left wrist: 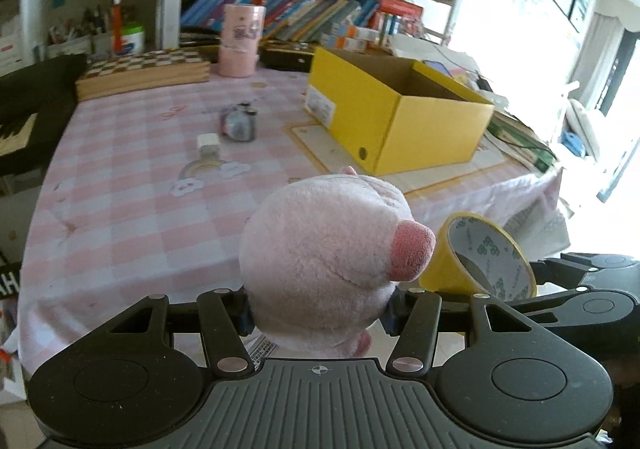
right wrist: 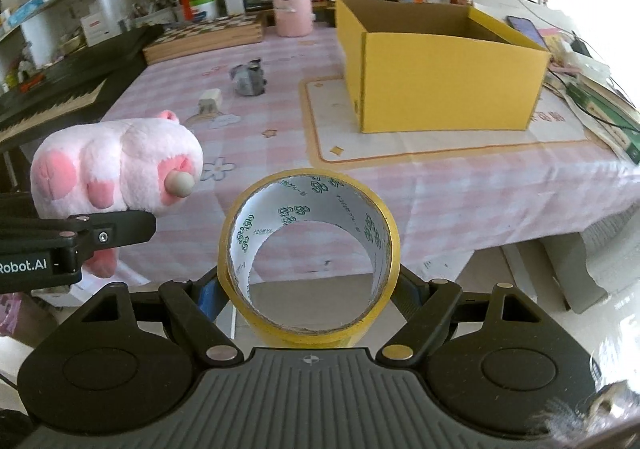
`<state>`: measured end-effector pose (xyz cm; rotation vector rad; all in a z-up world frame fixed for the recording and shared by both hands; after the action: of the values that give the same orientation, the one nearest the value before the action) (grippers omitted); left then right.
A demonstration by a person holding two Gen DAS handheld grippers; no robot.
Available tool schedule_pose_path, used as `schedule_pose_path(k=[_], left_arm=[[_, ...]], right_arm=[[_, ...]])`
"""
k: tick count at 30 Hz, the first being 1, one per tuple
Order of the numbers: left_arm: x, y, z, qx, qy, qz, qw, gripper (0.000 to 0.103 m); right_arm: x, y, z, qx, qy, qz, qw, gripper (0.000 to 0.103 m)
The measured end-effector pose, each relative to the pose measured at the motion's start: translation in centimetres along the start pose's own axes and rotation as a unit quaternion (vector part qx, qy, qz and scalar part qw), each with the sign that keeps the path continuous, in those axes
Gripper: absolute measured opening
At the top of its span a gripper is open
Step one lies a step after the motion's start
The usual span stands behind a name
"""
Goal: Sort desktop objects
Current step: 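Carry the tape roll and pink pig with both tools toward the yellow box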
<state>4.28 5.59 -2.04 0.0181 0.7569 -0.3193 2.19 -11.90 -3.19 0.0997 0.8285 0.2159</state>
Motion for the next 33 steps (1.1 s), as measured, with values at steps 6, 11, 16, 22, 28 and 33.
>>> schedule_pose_path(k=[6, 11, 16, 22, 28, 33], left_arm=[[0.9, -1.7, 0.6, 0.016, 0.003, -0.021, 0.9997, 0.055], [1.7, -3.3, 1.3, 0.034, 0.004, -0.038, 0.9987, 0.055], [2.7, -4.7, 1.8, 0.041, 0.007, -0.051, 0.9978, 0.055], [3.8, -6.6, 2.6, 0.051, 0.008, -0.062, 0.9968, 0.055], [5.0, -8.0, 3.4, 0.055, 0.008, -0.067, 0.9962, 0.055], [6.2, -9.2, 4.4, 0.059, 0.011, -0.072, 0.9956, 0.055]], right_arm=[[-0.7, -1.4, -0.2, 0.011, -0.002, -0.017, 1.0, 0.079], [-1.1, -2.9, -0.2, 0.022, -0.004, -0.033, 0.999, 0.079], [-1.4, -4.6, 0.0, 0.03, -0.004, -0.045, 0.999, 0.079], [-1.5, -6.5, 0.6, 0.036, -0.004, -0.056, 0.998, 0.079], [-1.2, -8.3, 1.3, 0.038, 0.0, -0.06, 0.997, 0.079], [-0.9, -10.0, 1.9, 0.043, 0.003, -0.063, 0.997, 0.079]])
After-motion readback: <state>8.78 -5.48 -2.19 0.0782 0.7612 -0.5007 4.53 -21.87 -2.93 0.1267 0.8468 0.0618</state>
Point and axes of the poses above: each gripper's, at about its wrist camera, not at the fingertips, and x roughly the way its jaws point, y to its left, z to its top, the point moved 1 cm from there along x, roughly the way its jaws point, and after that the axes turned 7 degrees about z, right-handed, at the moved point
